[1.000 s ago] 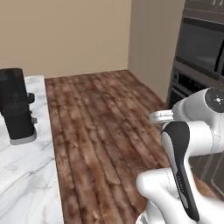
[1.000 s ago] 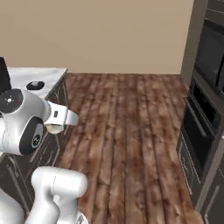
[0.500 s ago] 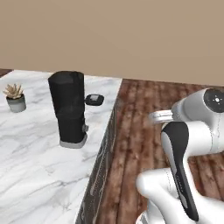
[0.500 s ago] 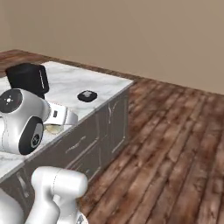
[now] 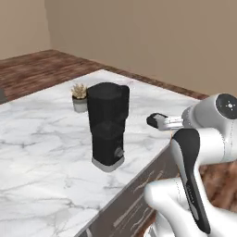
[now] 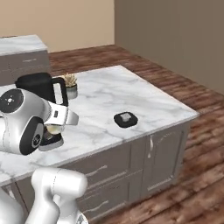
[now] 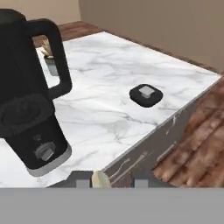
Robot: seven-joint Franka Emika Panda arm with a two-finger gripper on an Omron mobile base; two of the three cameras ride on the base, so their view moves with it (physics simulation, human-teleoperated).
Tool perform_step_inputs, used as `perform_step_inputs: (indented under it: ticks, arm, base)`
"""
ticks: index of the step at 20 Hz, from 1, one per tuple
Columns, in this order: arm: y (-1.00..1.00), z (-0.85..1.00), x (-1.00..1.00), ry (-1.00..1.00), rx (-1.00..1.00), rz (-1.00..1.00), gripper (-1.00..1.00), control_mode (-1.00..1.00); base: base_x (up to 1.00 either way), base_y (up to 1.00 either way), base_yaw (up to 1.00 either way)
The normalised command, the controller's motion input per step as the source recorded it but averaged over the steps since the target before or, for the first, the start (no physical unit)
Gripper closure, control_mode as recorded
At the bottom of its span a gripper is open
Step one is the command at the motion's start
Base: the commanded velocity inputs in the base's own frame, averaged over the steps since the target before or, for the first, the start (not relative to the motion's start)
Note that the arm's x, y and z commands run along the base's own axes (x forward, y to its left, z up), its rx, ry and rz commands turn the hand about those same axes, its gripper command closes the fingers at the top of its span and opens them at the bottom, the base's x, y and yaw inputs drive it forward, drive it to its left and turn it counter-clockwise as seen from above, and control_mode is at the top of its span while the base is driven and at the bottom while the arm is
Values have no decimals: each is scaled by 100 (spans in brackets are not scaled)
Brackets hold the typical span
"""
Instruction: Grab the garlic and lemon from the fridge, place them in the blender, close the lid, and turn on the blender to create a marinade.
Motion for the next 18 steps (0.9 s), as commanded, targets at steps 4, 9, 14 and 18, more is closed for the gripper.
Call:
perform_step_inputs:
  ticks: [4,9,14,18]
  arm:
    - [0,0,0,0,0,0,100,100]
    - [0,0,0,0,0,0,100,100]
    - [34,78,5,11,-1,39,100,-100]
    - [26,100,59,23,0,35,100,-100]
  base:
    - [69,-22,87]
    - [22,-35,83]
    - [0,0,12]
    - [0,0,0]
